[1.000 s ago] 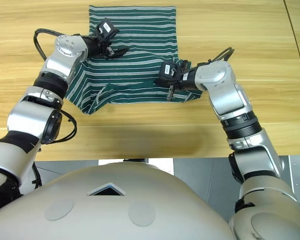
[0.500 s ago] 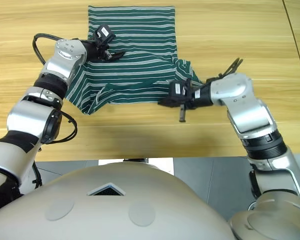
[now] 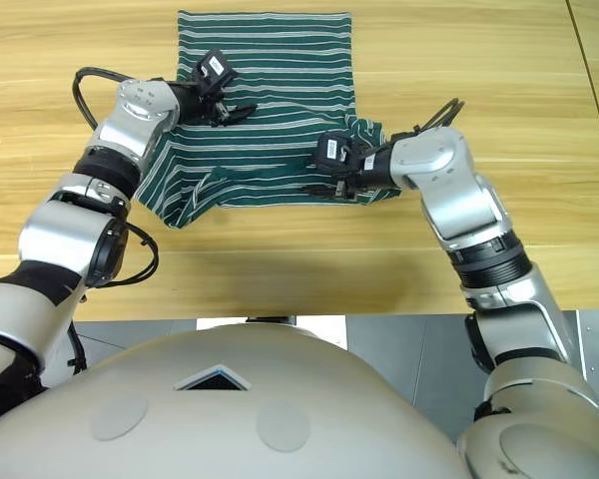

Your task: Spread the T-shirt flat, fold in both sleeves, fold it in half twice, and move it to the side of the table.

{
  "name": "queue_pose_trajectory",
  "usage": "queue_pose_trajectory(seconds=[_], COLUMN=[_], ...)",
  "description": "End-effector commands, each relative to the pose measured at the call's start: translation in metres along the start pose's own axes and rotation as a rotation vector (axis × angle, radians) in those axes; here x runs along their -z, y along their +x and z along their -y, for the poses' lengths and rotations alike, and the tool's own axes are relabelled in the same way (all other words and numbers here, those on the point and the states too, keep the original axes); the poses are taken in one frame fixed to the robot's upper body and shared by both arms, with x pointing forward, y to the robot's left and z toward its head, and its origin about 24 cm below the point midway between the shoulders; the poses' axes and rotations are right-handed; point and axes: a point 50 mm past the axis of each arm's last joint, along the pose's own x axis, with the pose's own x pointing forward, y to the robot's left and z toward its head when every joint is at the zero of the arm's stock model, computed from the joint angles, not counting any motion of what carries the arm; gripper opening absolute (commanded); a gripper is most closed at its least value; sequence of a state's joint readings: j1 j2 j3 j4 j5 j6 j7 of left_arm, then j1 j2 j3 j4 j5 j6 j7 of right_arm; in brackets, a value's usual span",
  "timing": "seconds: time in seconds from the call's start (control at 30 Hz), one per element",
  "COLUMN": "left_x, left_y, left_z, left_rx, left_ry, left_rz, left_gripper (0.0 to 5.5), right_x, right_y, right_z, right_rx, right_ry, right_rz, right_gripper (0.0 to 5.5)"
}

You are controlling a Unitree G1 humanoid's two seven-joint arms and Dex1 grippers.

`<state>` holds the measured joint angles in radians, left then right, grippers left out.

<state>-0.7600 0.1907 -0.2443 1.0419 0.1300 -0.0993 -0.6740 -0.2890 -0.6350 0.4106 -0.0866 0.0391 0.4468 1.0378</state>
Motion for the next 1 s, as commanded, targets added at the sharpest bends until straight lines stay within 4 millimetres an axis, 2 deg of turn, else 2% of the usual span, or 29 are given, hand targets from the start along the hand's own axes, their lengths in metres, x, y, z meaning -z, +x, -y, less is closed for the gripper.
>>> queue_pose_trajectory(seconds=[0.03, 0.2, 0.37, 0.63, 0.87, 1.0], left_x=[-0.005, -0.005, -0.008, -0.010, -0.009, -0.005], left_y=[0.002, 0.004, 0.006, 0.008, 0.007, 0.006], left_z=[0.000, 0.003, 0.005, 0.006, 0.004, 0.002], left_rx=[0.015, 0.023, 0.034, 0.041, 0.026, 0.015], left_ry=[0.028, 0.032, 0.037, 0.037, 0.030, 0.030], left_rz=[-0.005, -0.006, -0.004, -0.003, -0.014, -0.033], left_gripper=[3.35, 3.35, 3.35, 3.35, 3.35, 3.35], right_x=[-0.007, -0.002, 0.005, 0.006, 0.001, -0.007], right_y=[0.006, 0.013, 0.013, 0.013, 0.008, -0.009], right_z=[0.014, 0.019, 0.014, 0.015, 0.010, -0.007], right_rx=[0.062, 0.072, 0.023, 0.038, 0.033, -0.016], right_ry=[-0.040, -0.026, -0.012, -0.031, -0.078, -0.141], right_rz=[0.005, -0.008, -0.040, -0.054, -0.032, 0.003], right_gripper=[2.40, 2.40, 1.48, 0.07, 0.07, 0.07])
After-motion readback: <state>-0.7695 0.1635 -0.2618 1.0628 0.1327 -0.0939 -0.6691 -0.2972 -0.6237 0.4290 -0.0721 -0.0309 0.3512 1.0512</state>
